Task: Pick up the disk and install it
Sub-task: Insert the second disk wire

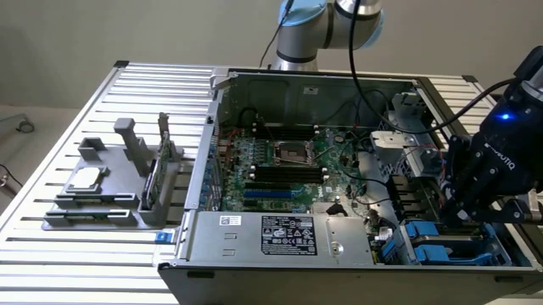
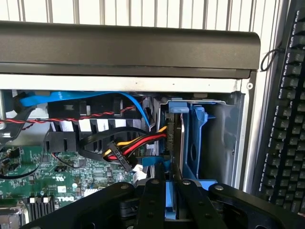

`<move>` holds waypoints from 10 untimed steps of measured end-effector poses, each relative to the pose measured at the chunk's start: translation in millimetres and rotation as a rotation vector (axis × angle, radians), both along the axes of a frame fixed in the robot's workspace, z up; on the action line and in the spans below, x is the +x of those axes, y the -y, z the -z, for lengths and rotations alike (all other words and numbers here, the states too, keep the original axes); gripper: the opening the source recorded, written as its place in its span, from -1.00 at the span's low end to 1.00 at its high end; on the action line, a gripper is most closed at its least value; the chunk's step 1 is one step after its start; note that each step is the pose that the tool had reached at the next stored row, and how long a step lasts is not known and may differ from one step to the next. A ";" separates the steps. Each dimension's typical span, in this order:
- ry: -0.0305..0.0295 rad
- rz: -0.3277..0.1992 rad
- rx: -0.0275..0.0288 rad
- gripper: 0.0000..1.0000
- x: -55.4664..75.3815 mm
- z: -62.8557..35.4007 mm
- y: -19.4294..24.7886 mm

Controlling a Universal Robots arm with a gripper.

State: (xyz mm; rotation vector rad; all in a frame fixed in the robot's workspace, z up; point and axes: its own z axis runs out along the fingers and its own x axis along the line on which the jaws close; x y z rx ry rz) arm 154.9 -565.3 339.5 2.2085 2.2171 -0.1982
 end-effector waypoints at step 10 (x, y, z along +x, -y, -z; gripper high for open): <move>0.0001 -0.008 0.0089 -0.68 2.8 0.5 0.3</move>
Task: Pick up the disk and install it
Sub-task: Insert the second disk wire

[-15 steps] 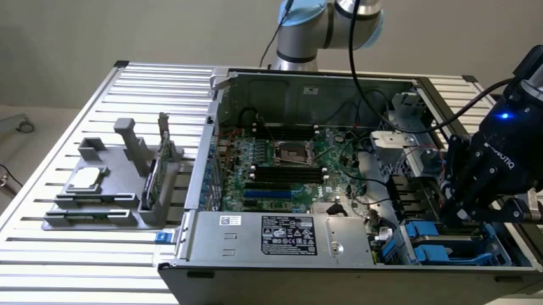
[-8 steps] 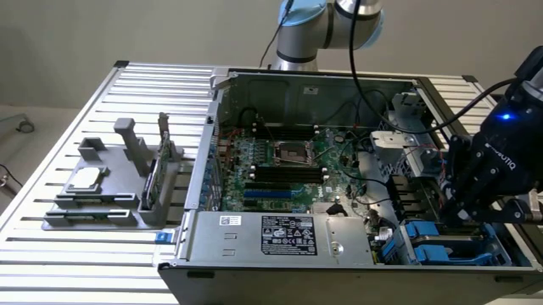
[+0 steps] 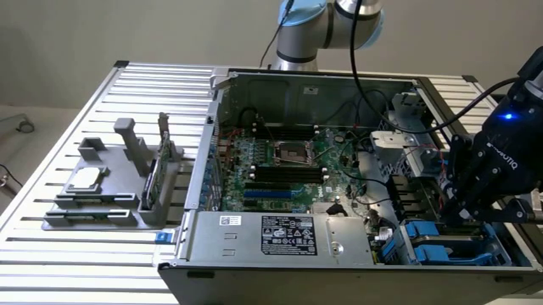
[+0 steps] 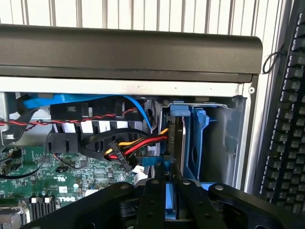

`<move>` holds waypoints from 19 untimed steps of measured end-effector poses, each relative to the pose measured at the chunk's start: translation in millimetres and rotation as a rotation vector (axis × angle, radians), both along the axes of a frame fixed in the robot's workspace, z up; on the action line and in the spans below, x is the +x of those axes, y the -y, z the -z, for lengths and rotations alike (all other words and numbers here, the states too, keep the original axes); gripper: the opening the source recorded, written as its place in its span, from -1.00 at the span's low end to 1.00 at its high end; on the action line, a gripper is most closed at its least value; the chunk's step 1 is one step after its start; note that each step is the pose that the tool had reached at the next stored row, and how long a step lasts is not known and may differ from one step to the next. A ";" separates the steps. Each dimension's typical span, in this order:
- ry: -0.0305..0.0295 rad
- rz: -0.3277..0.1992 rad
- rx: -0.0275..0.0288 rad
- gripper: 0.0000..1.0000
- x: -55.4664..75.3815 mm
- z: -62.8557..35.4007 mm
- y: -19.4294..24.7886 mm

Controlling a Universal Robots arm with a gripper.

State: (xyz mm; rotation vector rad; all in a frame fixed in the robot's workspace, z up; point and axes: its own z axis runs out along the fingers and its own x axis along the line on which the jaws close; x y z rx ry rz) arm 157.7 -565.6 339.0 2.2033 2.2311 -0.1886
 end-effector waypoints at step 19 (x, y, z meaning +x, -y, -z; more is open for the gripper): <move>0.0013 -0.024 -0.0001 -0.68 -2.2 -4.6 1.1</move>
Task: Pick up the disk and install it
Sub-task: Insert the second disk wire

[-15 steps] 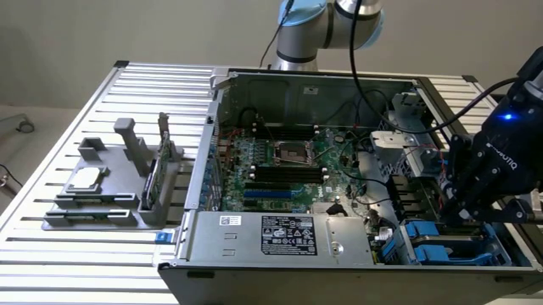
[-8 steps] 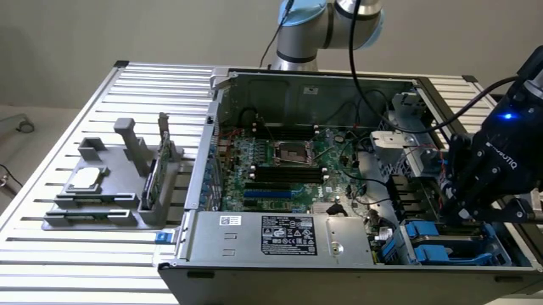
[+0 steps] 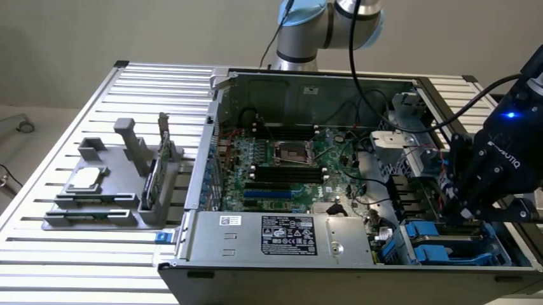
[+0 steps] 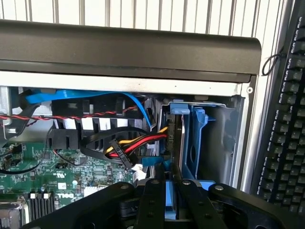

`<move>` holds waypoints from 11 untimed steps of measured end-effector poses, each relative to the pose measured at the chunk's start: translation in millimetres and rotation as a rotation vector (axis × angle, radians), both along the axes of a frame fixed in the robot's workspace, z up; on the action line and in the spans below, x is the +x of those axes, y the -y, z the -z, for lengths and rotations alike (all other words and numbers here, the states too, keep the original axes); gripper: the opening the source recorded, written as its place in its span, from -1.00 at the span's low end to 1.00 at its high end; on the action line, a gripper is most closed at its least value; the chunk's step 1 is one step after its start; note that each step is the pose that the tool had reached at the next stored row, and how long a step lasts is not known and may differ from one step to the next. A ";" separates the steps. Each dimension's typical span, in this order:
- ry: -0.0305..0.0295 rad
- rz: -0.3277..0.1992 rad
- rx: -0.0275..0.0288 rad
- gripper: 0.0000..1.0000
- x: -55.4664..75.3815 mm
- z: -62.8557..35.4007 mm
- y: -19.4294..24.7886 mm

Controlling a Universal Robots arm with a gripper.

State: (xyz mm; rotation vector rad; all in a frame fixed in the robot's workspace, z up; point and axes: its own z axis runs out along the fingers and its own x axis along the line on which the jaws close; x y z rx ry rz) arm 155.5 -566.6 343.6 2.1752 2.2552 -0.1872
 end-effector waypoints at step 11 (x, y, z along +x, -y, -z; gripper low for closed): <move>0.0102 -0.036 0.0022 -0.68 -0.3 2.0 3.7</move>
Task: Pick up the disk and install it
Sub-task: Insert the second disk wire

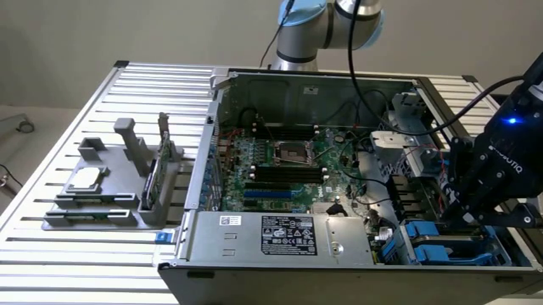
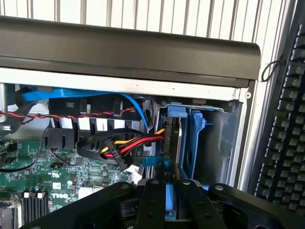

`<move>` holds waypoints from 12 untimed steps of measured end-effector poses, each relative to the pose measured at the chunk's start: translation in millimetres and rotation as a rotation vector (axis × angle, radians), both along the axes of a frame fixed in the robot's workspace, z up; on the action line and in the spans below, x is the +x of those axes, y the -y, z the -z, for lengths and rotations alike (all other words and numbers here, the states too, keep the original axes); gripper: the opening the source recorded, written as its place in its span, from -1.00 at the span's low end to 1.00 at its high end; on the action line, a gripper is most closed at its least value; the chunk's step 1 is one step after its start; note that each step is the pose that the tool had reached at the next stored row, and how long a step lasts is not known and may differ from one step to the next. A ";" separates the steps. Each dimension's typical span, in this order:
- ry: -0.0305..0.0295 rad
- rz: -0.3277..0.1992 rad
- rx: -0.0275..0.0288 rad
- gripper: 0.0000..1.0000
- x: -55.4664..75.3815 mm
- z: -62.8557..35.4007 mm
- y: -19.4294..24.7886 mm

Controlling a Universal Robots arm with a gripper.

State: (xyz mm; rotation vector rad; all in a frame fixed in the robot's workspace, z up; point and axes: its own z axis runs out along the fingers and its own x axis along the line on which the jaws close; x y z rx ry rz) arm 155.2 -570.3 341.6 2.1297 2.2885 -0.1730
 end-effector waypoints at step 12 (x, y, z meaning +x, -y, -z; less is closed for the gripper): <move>0.0014 -0.011 0.0113 -0.68 -1.6 0.0 0.0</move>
